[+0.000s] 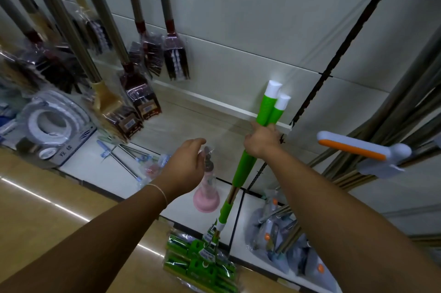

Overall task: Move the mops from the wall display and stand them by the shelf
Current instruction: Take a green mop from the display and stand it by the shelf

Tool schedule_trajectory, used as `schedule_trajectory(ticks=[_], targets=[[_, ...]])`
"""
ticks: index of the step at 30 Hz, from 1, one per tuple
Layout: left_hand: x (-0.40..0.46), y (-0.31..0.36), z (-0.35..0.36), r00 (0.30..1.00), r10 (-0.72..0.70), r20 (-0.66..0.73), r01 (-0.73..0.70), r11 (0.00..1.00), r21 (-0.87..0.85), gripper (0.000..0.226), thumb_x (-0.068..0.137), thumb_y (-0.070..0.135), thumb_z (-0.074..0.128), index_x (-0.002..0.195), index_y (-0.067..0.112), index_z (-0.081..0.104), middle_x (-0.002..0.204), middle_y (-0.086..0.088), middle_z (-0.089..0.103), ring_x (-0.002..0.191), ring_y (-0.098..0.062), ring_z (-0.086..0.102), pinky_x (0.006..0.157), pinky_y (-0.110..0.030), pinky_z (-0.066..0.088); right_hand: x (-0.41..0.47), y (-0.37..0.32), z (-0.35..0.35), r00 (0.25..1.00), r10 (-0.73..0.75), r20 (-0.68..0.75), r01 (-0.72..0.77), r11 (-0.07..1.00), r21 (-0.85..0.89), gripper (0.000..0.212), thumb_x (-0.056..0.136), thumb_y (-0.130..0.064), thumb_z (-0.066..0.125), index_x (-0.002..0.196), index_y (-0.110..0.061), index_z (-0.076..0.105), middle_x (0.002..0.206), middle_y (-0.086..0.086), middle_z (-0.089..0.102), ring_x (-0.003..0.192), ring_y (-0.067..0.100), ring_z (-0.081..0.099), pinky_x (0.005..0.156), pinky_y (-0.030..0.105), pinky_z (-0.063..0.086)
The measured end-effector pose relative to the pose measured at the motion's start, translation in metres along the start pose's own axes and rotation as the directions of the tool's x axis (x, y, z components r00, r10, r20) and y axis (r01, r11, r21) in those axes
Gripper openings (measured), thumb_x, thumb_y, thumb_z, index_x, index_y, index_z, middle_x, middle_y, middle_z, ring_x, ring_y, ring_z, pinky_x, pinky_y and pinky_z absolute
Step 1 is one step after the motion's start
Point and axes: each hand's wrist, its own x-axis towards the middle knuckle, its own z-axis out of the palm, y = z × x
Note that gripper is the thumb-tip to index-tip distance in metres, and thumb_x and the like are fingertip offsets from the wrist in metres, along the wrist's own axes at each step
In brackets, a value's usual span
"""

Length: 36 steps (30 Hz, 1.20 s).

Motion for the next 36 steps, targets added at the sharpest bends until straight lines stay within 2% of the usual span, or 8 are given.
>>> schedule_trajectory(ticks=[7, 17, 21, 25, 28, 31, 33, 36], targets=[[0.001, 0.006, 0.005, 0.999, -0.013, 0.051, 0.013, 1.0, 0.019, 0.039, 0.1, 0.019, 0.04, 0.137, 0.008, 0.045, 0.136, -0.016, 0.051, 0.12, -0.029, 0.051, 0.1, -0.031, 0.038, -0.023, 0.014, 0.006, 0.98, -0.171, -0.098, 0.156, 0.978, -0.139, 0.049, 0.092, -0.018, 0.051, 0.141, -0.023, 0.049, 0.123, 0.015, 0.046, 0.118, 0.035, 0.043, 0.093, 0.035, 0.046], [-0.024, 0.019, 0.041, 0.971, -0.03, 0.236, 0.031, 1.0, -0.002, 0.037, 0.098, 0.014, 0.044, 0.133, 0.004, 0.049, 0.134, -0.018, 0.055, 0.121, -0.03, 0.052, 0.1, -0.03, 0.038, -0.107, 0.024, -0.002, 0.906, -0.409, -0.109, 0.38, 0.899, -0.217, 0.052, 0.093, -0.017, 0.048, 0.144, -0.021, 0.045, 0.125, 0.016, 0.05, 0.118, 0.036, 0.045, 0.094, 0.038, 0.042], [-0.034, 0.035, 0.055, 0.961, -0.012, 0.277, 0.066, 0.98, -0.185, 0.042, 0.095, 0.007, 0.049, 0.137, 0.01, 0.046, 0.137, -0.013, 0.054, 0.124, -0.028, 0.052, 0.106, -0.037, 0.039, -0.137, 0.024, -0.005, 0.88, -0.463, -0.102, 0.434, 0.873, -0.222, 0.048, 0.092, -0.022, 0.05, 0.14, -0.023, 0.05, 0.124, 0.013, 0.052, 0.118, 0.034, 0.046, 0.093, 0.036, 0.04], [-0.05, 0.046, 0.066, 0.959, 0.015, 0.283, 0.128, 0.867, -0.481, 0.04, 0.091, -0.002, 0.052, 0.126, 0.017, 0.051, 0.114, -0.006, 0.063, 0.106, -0.016, 0.059, 0.09, -0.027, 0.049, -0.159, 0.029, -0.012, 0.854, -0.52, -0.015, 0.498, 0.826, -0.264, 0.055, 0.09, -0.021, 0.055, 0.143, -0.029, 0.045, 0.126, 0.01, 0.049, 0.122, 0.03, 0.041, 0.098, 0.036, 0.038], [-0.061, 0.046, 0.067, 0.972, -0.018, 0.232, 0.141, 0.84, -0.524, 0.026, 0.093, 0.005, 0.056, 0.112, 0.022, 0.056, 0.102, -0.001, 0.065, 0.095, -0.01, 0.06, 0.087, -0.027, 0.05, -0.17, 0.039, -0.017, 0.805, -0.593, -0.014, 0.59, 0.803, -0.087, 0.044, 0.088, -0.019, 0.053, 0.13, -0.027, 0.062, 0.114, 0.011, 0.052, 0.113, 0.031, 0.047, 0.092, 0.037, 0.046], [-0.072, 0.042, 0.06, 0.978, -0.045, 0.202, 0.142, 0.855, -0.498, 0.017, 0.092, 0.009, 0.059, 0.093, 0.026, 0.06, 0.088, 0.0, 0.064, 0.086, -0.014, 0.058, 0.085, -0.035, 0.049, -0.181, 0.046, -0.023, 0.809, -0.555, -0.193, 0.587, 0.779, 0.222, 0.028, 0.084, -0.02, 0.058, 0.106, -0.016, 0.074, 0.108, 0.008, 0.061, 0.102, 0.025, 0.058, 0.087, 0.036, 0.052], [-0.082, 0.042, 0.055, 0.974, -0.052, 0.219, 0.155, 0.861, -0.484, 0.018, 0.092, 0.011, 0.06, 0.086, 0.028, 0.06, 0.082, 0.002, 0.062, 0.08, -0.013, 0.057, 0.079, -0.031, 0.047, -0.192, 0.04, -0.032, 0.859, -0.448, -0.249, 0.511, 0.791, 0.336, 0.018, 0.084, -0.024, 0.069, 0.101, -0.017, 0.07, 0.102, -0.001, 0.062, 0.091, 0.015, 0.059, 0.081, 0.036, 0.054], [-0.099, 0.045, 0.05, 0.971, -0.058, 0.232, 0.166, 0.864, -0.476, 0.019, 0.092, 0.012, 0.06, 0.084, 0.029, 0.059, 0.078, 0.005, 0.062, 0.079, -0.011, 0.057, 0.073, -0.025, 0.044, -0.21, 0.027, -0.04, 0.918, -0.339, -0.208, 0.397, 0.809, 0.434, 0.031, 0.079, -0.035, 0.078, 0.097, -0.022, 0.057, 0.098, -0.008, 0.059, 0.084, 0.009, 0.056, 0.074, 0.024, 0.045]])
